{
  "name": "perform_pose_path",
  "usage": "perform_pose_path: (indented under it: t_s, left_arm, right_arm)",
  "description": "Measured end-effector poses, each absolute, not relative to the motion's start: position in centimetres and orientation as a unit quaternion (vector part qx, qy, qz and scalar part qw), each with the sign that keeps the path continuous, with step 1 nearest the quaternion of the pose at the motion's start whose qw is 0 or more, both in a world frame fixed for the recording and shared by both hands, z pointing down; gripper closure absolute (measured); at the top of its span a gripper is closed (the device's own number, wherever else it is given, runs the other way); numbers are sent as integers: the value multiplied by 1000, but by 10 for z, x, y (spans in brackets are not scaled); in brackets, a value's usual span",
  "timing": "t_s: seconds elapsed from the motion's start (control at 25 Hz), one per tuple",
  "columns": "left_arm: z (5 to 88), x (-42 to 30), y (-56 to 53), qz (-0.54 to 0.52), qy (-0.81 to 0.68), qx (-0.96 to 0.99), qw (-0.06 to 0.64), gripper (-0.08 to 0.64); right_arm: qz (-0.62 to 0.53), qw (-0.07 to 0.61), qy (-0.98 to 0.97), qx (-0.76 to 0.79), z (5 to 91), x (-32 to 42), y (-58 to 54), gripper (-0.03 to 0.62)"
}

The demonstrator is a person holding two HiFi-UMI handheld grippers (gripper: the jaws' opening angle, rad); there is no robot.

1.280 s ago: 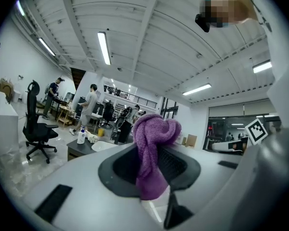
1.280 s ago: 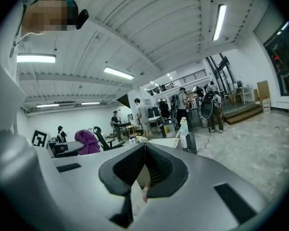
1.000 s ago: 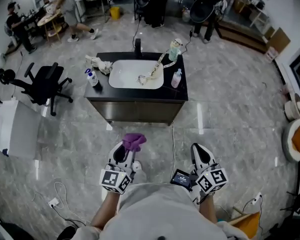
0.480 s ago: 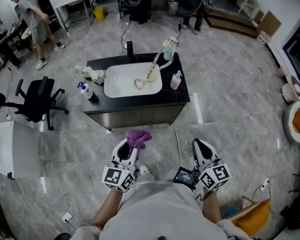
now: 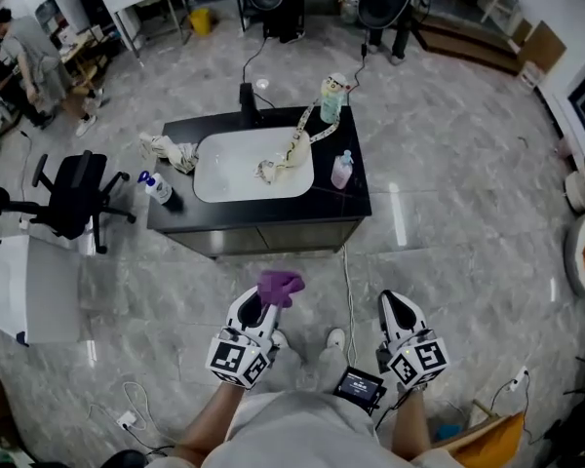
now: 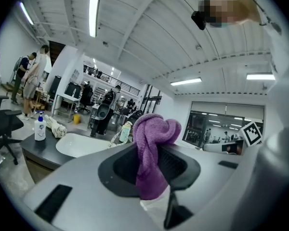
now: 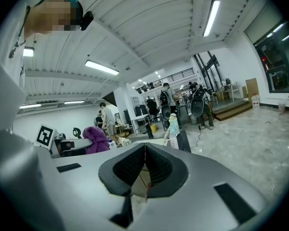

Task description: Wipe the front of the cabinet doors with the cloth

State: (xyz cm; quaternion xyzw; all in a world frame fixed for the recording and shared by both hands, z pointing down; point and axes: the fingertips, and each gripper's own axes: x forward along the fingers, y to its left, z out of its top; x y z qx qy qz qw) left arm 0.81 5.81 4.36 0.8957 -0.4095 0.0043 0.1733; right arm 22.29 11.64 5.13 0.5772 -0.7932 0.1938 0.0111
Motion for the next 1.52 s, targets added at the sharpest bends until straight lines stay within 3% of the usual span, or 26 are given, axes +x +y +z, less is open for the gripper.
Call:
perform_pose_path:
  t_s: [0.52, 1.2, 1.52]
  left_arm:
    - [123, 94, 14, 15, -430, 886, 175, 459]
    - [319, 192, -43, 41, -415, 888, 192, 459]
    - [369, 234, -63, 33, -402, 898, 175, 459]
  right_arm:
    - [180, 22, -805, 565, 133, 300, 51, 565]
    - [254, 25, -783, 566, 323, 331, 29, 565]
    - [273, 35, -780, 562, 386, 339, 35, 565]
